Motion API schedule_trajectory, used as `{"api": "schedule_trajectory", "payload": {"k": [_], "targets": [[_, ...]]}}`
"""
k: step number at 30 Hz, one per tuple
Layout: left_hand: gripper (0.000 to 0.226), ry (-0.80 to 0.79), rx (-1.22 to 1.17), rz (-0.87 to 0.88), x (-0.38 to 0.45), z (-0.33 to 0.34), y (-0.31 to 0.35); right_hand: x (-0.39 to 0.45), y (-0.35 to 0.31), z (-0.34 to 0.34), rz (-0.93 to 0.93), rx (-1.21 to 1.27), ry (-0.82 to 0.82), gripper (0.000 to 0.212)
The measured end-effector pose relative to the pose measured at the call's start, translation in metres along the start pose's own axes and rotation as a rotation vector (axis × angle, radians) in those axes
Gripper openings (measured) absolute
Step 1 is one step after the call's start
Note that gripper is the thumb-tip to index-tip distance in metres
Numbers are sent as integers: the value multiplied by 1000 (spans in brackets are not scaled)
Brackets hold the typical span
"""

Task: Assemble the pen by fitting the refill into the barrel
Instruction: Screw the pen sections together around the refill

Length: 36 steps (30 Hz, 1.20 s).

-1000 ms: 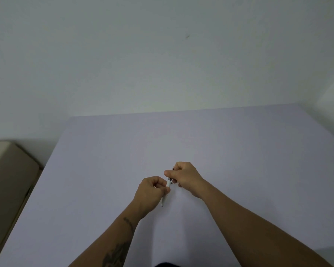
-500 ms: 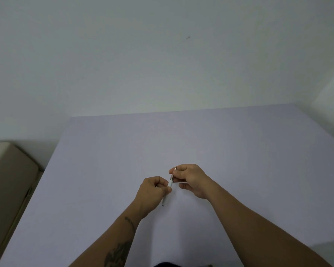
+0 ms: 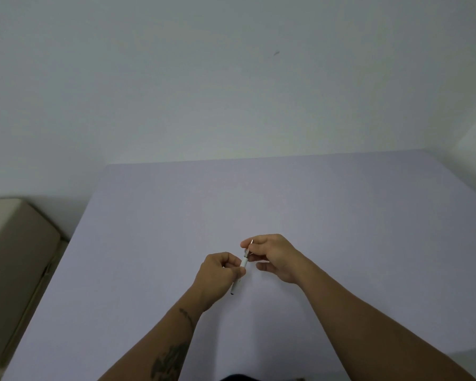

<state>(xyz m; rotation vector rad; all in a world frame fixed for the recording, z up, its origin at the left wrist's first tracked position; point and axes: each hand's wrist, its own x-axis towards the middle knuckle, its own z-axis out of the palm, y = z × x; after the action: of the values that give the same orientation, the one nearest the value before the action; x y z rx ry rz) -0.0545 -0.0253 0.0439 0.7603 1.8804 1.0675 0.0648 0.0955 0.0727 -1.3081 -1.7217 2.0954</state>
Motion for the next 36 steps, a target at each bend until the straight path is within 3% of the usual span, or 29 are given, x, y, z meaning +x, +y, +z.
{"api": "schedule_trajectory", "payload": {"k": [5,12,15,21,25,32,36], "targets": [[7,1,6,8,2,-2,1,2,-1,3,-19,-45,75,10],[4,-17,38,11,3,-2,2,6,6,21,-103,-284,262,31],[4,-26,43,12,3,-5,3,3,6,18,-82,-276,231,30],[5,-17,42,23,4,-6,8,3,2,3,-9,-17,45,17],[4,-19,42,29,5,-5,8,4,3,4,-45,-73,102,12],[5,-9,57,41,10,-2,8,9,3,20,-131,-244,298,31],[6,-7,41,43,12,-3,6,7,0,17,-112,-298,261,30]]}}
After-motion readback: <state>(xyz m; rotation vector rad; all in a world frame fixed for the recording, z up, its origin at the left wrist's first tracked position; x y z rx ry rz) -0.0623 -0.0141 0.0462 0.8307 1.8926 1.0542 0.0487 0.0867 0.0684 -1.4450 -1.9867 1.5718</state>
